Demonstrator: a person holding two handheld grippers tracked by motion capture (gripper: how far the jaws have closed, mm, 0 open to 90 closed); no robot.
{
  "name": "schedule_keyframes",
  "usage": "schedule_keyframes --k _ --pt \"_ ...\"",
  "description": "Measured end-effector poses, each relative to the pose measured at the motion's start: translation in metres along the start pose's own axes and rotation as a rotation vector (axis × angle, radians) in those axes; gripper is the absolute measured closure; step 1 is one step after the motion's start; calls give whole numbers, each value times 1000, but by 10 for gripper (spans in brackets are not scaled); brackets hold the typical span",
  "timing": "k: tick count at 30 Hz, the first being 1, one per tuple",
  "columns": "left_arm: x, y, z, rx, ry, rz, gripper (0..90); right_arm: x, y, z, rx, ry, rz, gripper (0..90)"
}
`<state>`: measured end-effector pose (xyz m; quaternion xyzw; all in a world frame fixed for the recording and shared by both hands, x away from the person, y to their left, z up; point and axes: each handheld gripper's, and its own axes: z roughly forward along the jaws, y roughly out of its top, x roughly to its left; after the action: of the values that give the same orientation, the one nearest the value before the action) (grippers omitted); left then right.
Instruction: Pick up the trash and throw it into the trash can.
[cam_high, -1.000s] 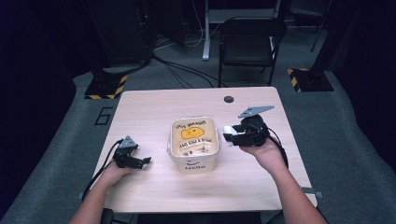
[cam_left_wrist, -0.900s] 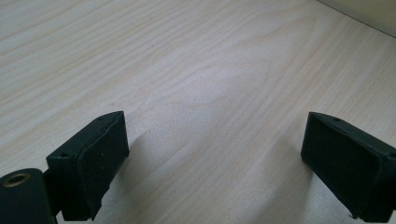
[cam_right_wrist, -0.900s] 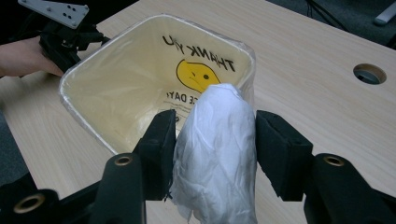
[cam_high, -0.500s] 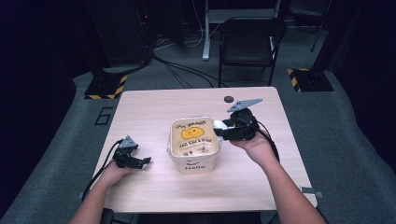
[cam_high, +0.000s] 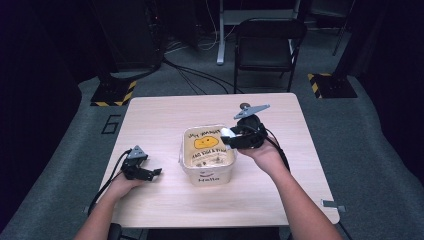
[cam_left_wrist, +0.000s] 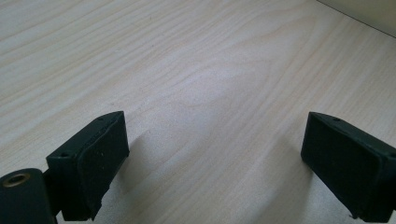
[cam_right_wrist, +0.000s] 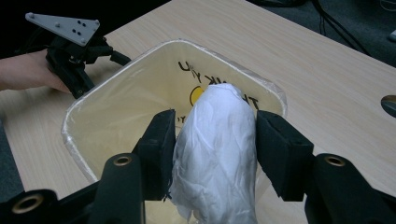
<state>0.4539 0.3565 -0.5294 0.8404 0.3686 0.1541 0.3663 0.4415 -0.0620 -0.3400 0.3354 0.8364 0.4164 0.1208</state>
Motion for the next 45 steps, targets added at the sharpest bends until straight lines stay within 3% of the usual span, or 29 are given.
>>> schedule_keyframes --k 19,24,34,45 --pt "0 0 0 0 0 0 73 9 4 28 1 0 -24 479" --pt "0 0 0 0 0 0 73 10 5 38 21 -9 -47 478" --pt "0 0 0 0 0 0 73 9 0 54 53 -4 -31 475" --pt "0 0 0 0 0 -1 74 15 1 70 81 2 -66 467"
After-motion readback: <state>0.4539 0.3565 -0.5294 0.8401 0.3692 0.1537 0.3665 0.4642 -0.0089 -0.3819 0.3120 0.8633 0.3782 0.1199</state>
